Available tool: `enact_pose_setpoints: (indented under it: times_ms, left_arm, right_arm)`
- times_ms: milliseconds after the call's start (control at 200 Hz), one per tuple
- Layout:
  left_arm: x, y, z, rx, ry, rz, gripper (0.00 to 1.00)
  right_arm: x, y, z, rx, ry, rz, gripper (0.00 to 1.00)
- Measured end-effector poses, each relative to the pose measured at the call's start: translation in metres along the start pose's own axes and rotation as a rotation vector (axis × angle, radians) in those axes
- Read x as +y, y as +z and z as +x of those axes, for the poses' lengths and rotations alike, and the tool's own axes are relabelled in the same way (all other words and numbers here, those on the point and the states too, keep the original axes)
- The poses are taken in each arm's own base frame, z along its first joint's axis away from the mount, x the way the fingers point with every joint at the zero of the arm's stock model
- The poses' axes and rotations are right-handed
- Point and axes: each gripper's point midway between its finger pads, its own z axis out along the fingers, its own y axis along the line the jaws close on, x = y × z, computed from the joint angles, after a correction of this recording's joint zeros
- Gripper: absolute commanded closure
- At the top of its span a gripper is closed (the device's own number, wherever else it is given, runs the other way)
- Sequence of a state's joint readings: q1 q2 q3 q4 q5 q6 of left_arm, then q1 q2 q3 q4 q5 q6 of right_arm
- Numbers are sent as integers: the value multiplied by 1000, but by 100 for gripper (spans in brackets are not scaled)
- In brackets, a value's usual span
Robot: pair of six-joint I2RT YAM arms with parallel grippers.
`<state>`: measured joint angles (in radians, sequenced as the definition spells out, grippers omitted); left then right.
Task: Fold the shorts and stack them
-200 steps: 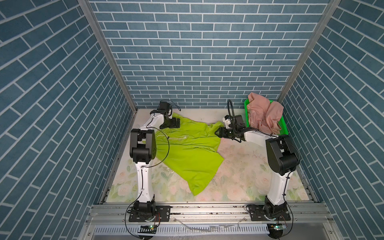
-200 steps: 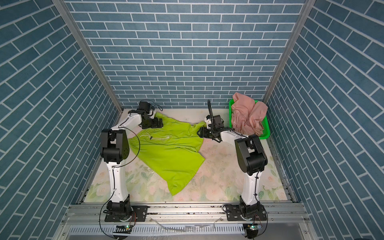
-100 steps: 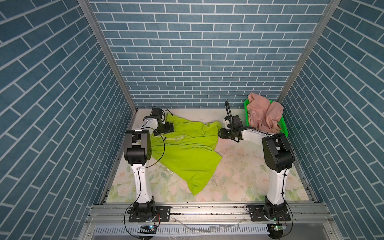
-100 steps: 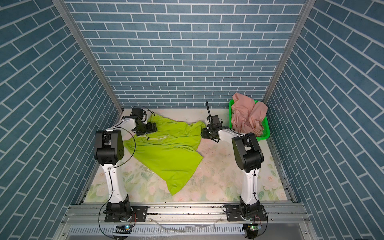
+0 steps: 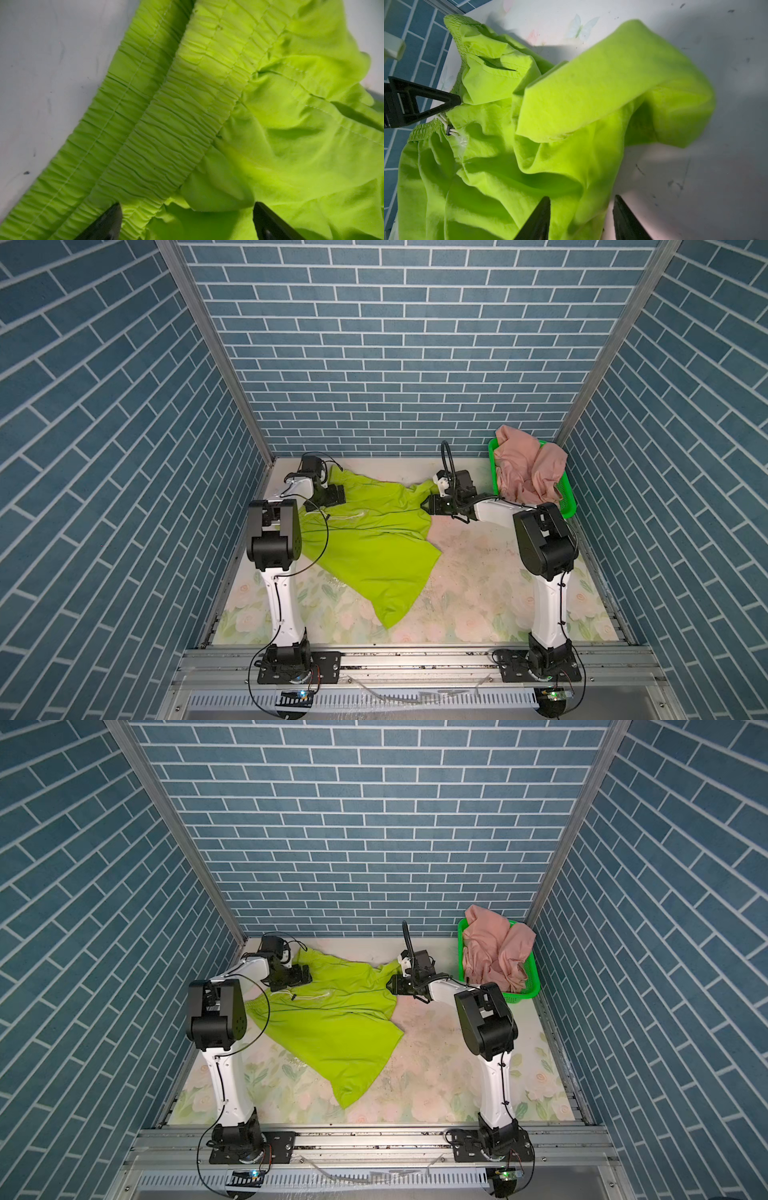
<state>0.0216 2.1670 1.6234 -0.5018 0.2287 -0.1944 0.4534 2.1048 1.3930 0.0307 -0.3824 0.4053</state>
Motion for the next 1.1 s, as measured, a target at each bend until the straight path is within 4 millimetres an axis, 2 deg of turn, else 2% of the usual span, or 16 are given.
enact_pose_setpoints:
  times_ms: [115, 230, 325, 445, 710, 820, 975, 1095]
  left_arm:
    - [0, 0, 0, 0, -1, 1, 0]
    - [0, 0, 0, 0, 0, 1, 0]
    - [0, 0, 0, 1, 0, 1, 0]
    - [0, -1, 1, 1, -1, 1, 0]
    - [0, -1, 1, 2, 0, -1, 0]
    - [1, -1, 2, 4, -1, -3, 0]
    - [4, -2, 3, 13, -8, -8, 0]
    - [6, -3, 4, 19, -11, -11, 0]
  right_arm:
    - [1, 1, -4, -10, -4, -4, 44]
    - [-1, 10, -19, -32, -10, 11, 48]
    - [-7, 13, -27, -49, -10, 45, 65]
    - [-13, 12, -28, -49, -18, 85, 100]
    - [-23, 4, -11, 27, -54, 244, 100]
    - [3, -8, -11, 60, -147, 330, 100]
    - [49, -31, -29, 58, -246, 385, 100]
    - [60, -52, -43, 78, -272, 415, 100]
